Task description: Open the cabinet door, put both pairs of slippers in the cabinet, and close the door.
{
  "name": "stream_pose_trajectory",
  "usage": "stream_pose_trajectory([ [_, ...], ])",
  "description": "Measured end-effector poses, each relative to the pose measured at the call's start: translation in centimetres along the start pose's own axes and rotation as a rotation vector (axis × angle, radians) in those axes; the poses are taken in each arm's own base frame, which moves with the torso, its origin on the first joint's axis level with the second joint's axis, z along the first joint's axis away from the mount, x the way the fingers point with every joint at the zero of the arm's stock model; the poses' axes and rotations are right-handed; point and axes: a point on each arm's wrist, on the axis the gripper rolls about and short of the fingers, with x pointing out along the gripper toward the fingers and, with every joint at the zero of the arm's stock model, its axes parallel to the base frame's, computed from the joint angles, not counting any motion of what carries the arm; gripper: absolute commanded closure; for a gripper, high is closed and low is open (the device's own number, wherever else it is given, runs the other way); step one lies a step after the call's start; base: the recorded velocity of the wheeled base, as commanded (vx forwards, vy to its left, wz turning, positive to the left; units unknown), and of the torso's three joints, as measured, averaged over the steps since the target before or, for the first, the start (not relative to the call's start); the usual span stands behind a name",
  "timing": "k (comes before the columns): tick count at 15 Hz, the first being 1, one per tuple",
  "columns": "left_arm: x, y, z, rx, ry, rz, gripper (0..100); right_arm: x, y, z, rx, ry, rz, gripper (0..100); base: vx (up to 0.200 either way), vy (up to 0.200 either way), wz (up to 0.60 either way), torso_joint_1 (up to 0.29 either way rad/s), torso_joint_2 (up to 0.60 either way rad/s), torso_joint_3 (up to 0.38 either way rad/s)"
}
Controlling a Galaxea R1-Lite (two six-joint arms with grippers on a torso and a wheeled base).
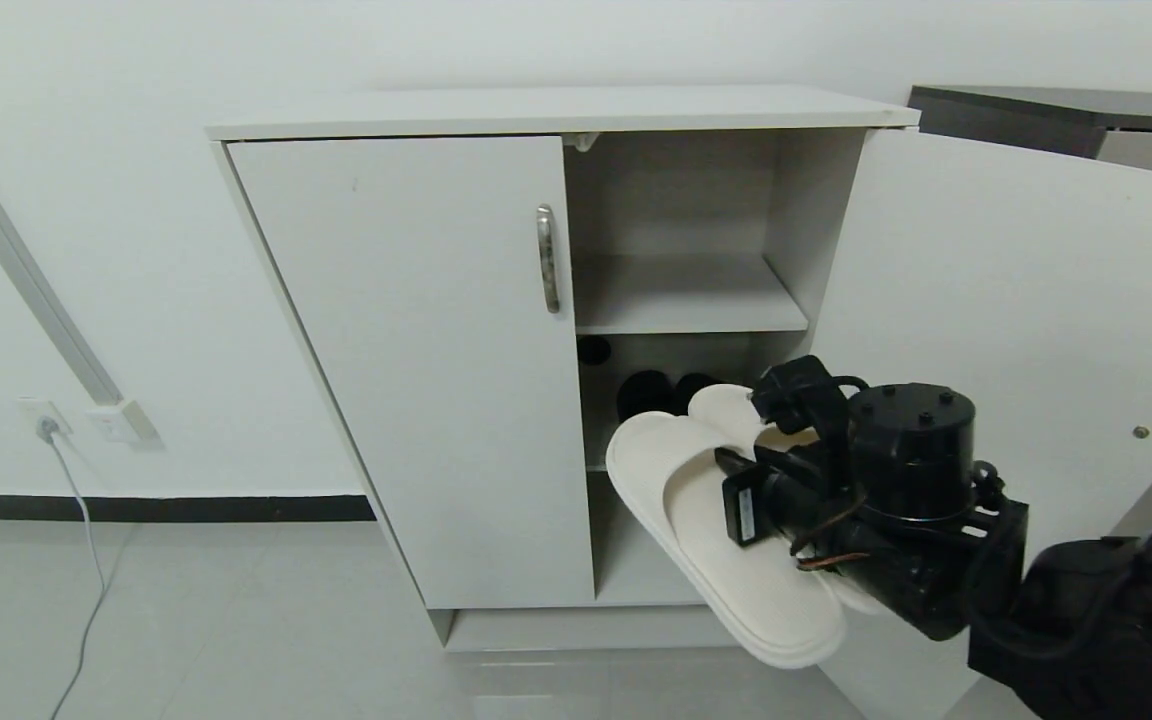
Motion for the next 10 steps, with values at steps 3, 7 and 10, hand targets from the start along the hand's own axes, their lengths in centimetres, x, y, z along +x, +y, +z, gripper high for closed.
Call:
stream_pose_trajectory([
  [3,0.0,0.0,0.0,0.000,0.000,-0.001,100,2.3,2.4,0.8,0.059,0.104,-0.194,100,0.000,0.000,0.00,0.000,0.00,0.000],
  [7,0.0,0.0,0.0,0.000,0.000,-0.001,100,3.7,4.4,4.9,0.146,0.083,-0.394,100,0.000,0.000,0.00,0.000,0.00,0.000],
  [10,0.0,0.0,0.0,0.000,0.000,0.000,100,4.4,4.7,7.2,0.132,-0.014,-0.396,100,0.000,0.000,0.00,0.000,0.00,0.000],
])
